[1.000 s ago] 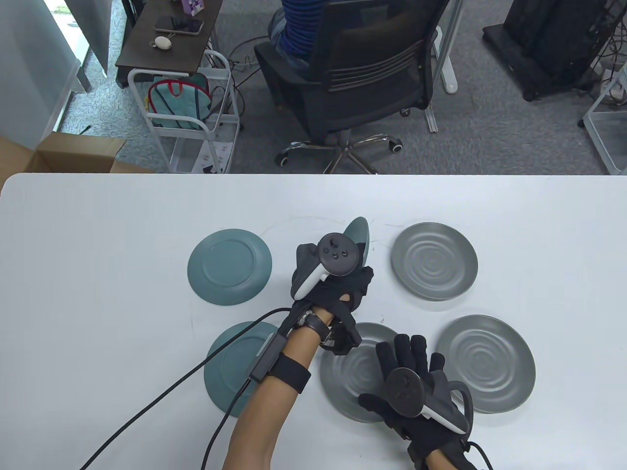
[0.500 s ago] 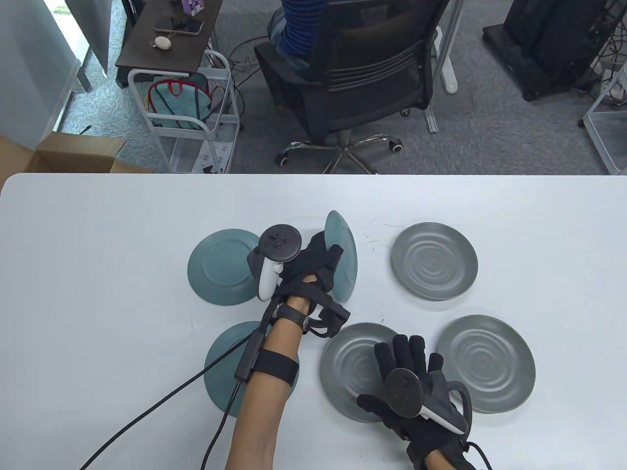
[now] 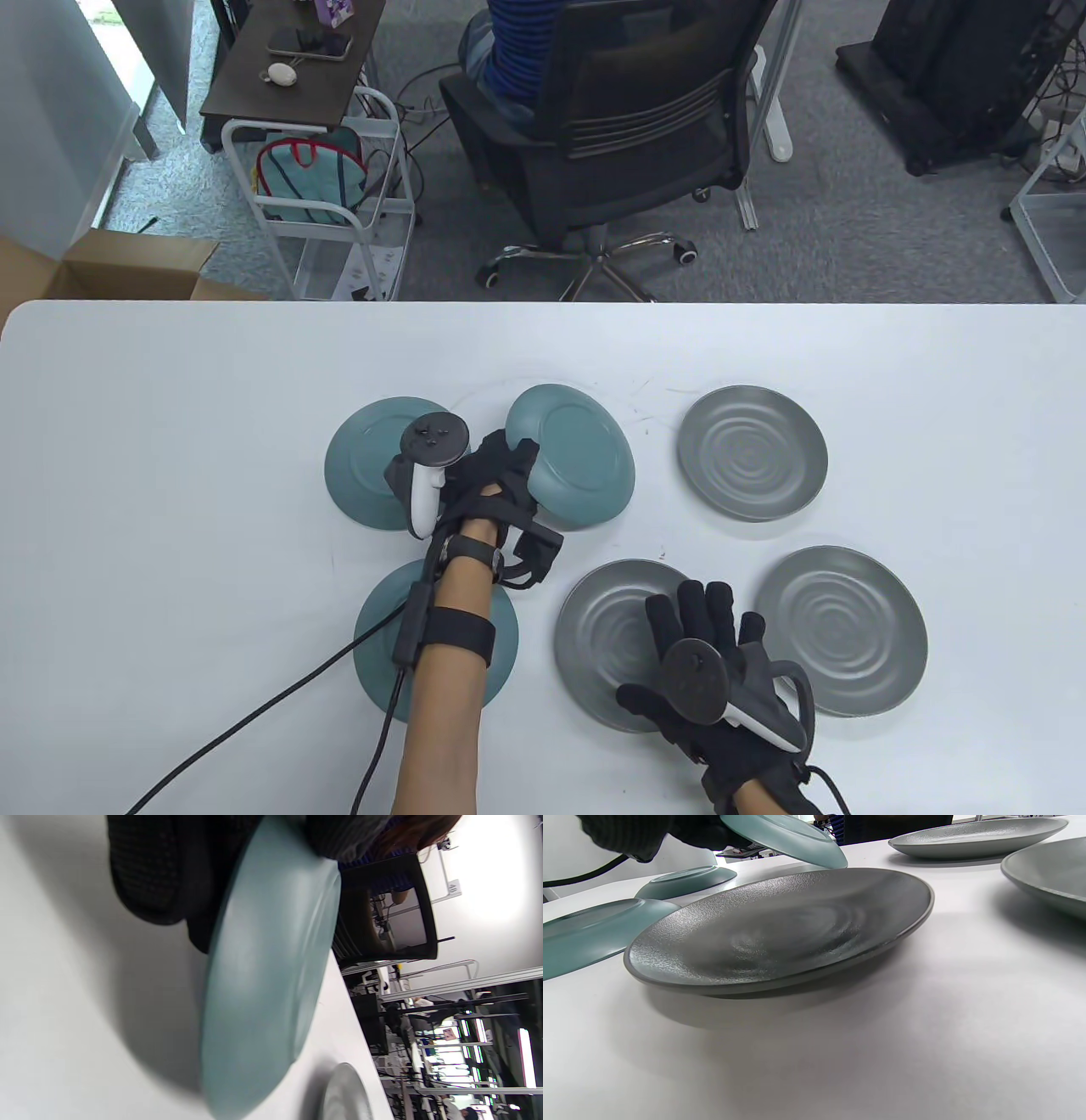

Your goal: Flip plate to back facing up

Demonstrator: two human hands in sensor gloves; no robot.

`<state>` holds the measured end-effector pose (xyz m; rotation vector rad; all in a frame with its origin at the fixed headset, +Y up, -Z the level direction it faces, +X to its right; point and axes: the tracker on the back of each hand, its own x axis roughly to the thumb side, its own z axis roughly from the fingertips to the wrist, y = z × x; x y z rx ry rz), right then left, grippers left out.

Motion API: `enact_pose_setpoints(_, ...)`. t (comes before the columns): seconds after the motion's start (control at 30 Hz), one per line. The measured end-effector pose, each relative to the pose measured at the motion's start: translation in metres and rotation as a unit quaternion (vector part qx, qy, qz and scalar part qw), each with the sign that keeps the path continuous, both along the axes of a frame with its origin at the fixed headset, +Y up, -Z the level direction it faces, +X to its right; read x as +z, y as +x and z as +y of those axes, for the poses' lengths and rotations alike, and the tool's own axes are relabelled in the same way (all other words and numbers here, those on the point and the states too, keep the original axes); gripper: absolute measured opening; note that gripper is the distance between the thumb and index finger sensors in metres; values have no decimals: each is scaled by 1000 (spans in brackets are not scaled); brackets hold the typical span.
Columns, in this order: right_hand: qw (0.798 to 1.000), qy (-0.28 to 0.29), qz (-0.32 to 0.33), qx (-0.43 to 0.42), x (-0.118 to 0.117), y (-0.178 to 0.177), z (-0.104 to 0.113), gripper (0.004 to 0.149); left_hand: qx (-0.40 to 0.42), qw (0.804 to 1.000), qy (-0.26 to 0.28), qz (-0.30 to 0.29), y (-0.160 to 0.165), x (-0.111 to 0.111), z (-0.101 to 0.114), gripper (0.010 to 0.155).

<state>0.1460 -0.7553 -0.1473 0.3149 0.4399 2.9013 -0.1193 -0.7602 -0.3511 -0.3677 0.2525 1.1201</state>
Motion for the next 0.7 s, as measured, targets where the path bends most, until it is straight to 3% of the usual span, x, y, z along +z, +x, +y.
enact_pose_setpoints(0.7,1000,2,3,0,0,-3,0,95,-190,980,-54,-1,9,0,-13,68)
